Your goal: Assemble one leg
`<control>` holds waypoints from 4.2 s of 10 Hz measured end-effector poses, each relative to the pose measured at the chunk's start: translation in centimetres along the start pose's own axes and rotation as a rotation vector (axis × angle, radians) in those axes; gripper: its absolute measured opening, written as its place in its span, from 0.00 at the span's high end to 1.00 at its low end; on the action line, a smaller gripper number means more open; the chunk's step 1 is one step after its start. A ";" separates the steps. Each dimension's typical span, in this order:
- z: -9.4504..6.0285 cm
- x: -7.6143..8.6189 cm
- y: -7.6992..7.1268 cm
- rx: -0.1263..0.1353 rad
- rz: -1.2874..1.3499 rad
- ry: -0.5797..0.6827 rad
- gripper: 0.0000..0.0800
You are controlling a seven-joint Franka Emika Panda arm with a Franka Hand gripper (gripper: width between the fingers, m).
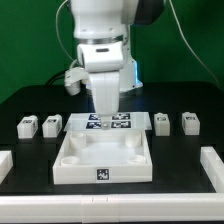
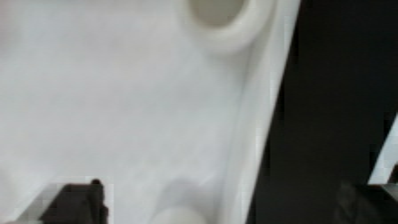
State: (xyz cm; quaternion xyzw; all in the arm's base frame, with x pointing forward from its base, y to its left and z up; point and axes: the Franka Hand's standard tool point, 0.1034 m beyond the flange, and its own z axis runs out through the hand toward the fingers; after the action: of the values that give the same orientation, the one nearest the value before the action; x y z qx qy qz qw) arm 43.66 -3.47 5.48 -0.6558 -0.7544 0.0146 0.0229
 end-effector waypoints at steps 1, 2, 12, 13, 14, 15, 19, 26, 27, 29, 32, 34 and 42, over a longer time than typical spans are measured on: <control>0.0 0.1 0.0 0.000 -0.010 -0.001 0.19; 0.1 0.0 -0.1 0.002 -0.005 0.000 0.19; 4.7 1.0 1.2 0.056 0.171 0.035 0.54; 4.7 1.0 1.2 0.056 0.171 0.035 0.71; 4.7 1.0 1.2 0.056 0.171 0.035 0.91; 4.6 1.0 1.4 0.044 0.171 0.034 0.91; 4.5 0.9 1.6 0.036 0.172 0.033 0.92; 4.3 7.2 6.5 -0.013 0.132 0.081 0.92; 4.1 8.2 7.3 -0.018 0.136 0.088 0.92; 4.5 9.3 8.2 0.002 0.142 0.098 0.92; 4.5 9.5 8.2 0.015 0.142 0.103 0.92; 4.6 9.4 8.2 0.017 0.147 0.102 0.85; 4.5 9.4 8.3 0.012 0.148 0.102 0.19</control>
Offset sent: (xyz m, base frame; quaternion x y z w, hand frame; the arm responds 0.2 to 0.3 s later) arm -0.0063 0.0103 -0.0459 0.0082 0.0116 0.0731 0.9972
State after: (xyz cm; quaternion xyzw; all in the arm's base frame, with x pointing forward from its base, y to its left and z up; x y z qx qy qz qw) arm 50.33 7.02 0.73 -0.7095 -0.7017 -0.0127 0.0641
